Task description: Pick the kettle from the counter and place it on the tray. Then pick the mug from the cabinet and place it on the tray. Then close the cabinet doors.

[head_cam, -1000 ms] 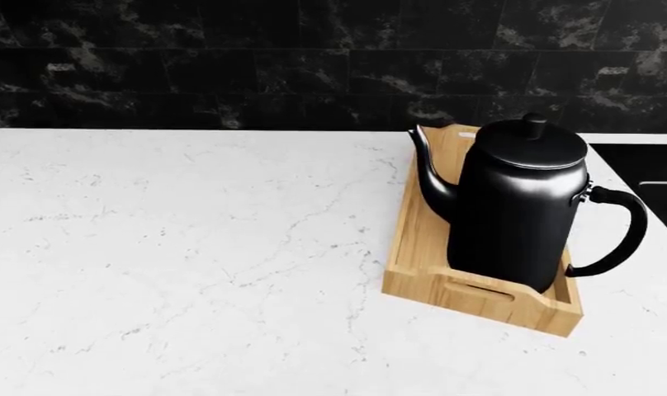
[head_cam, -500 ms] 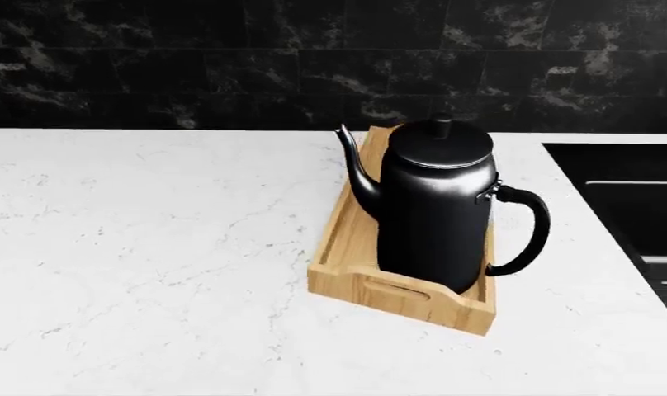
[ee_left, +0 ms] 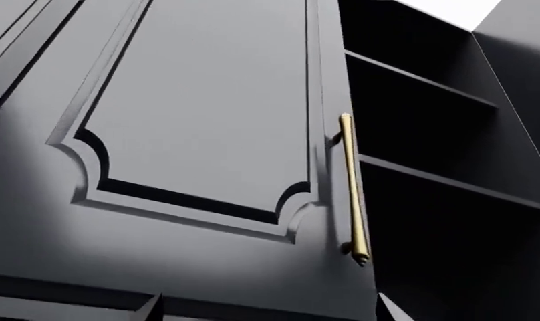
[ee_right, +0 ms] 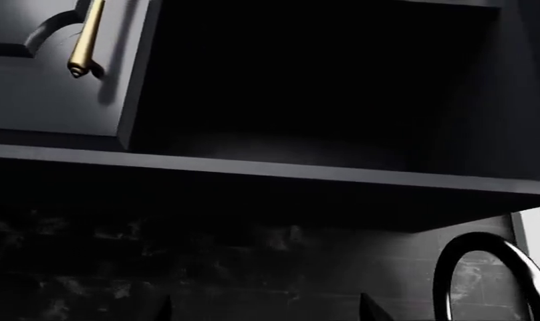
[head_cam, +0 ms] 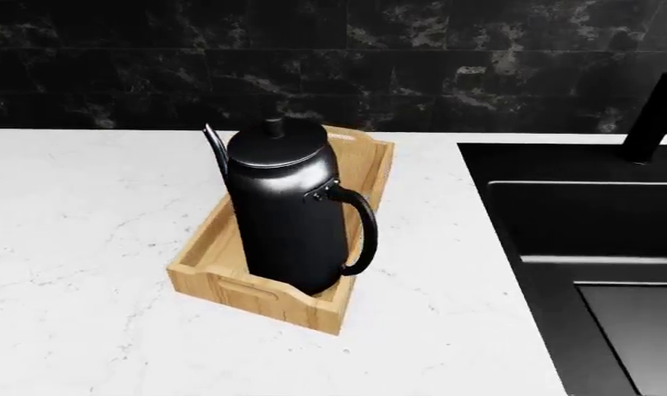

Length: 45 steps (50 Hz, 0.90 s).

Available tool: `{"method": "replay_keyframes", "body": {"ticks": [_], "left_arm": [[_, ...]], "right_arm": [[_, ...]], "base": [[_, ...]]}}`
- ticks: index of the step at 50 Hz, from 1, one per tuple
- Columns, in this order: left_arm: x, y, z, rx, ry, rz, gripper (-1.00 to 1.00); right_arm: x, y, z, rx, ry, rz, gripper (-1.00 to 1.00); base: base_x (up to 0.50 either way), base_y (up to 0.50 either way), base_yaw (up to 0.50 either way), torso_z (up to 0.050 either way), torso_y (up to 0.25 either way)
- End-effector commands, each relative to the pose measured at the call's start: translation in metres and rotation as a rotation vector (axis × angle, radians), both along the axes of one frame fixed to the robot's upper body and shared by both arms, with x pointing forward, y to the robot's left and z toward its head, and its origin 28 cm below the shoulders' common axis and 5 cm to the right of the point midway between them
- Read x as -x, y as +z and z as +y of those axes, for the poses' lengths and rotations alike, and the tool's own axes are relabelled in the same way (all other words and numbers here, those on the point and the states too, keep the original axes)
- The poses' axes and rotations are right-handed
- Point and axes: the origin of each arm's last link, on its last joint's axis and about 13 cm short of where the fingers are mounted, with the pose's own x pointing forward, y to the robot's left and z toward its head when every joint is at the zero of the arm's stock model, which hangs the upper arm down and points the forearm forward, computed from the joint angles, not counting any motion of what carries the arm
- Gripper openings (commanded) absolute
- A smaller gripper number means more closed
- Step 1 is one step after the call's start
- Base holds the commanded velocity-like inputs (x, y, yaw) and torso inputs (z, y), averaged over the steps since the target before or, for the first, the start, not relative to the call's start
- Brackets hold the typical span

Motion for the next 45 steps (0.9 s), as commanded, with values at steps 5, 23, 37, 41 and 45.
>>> {"method": "replay_keyframes", "body": {"ticks": [5, 23, 37, 41, 45], "left_arm": [[0.0009, -0.0044, 0.0001, -0.002, 0.002, 0.013, 1.00], [-0.0014, -0.0078, 0.0014, 0.006, 0.003, 0.024, 1.00], [-0.0039, -0.0108, 0.0020, 0.010, 0.005, 0.031, 1.00], [-0.0035, -0.0114, 0.0021, 0.011, 0.003, 0.032, 1.00], [-0.0036, -0.0122, 0.0020, 0.011, 0.004, 0.035, 1.00]], "right_arm": [[0.0034, 0.0006, -0.0010, -0.002, 0.001, -0.005, 1.00], [0.0017, -0.0010, -0.0010, -0.007, 0.000, -0.001, 1.00], [0.0000, -0.0024, -0.0009, -0.008, -0.001, 0.001, 1.00], [0.0002, -0.0026, -0.0011, -0.007, -0.003, 0.001, 1.00], [0.0006, -0.0025, -0.0013, -0.009, -0.005, 0.000, 1.00]], "base": [[0.01, -0.50, 0.00, 0.000, 0.000], [0.01, -0.50, 0.00, 0.000, 0.000], [0.01, -0.50, 0.00, 0.000, 0.000], [0.01, -0.50, 0.00, 0.000, 0.000], [0.01, -0.50, 0.00, 0.000, 0.000]]}}
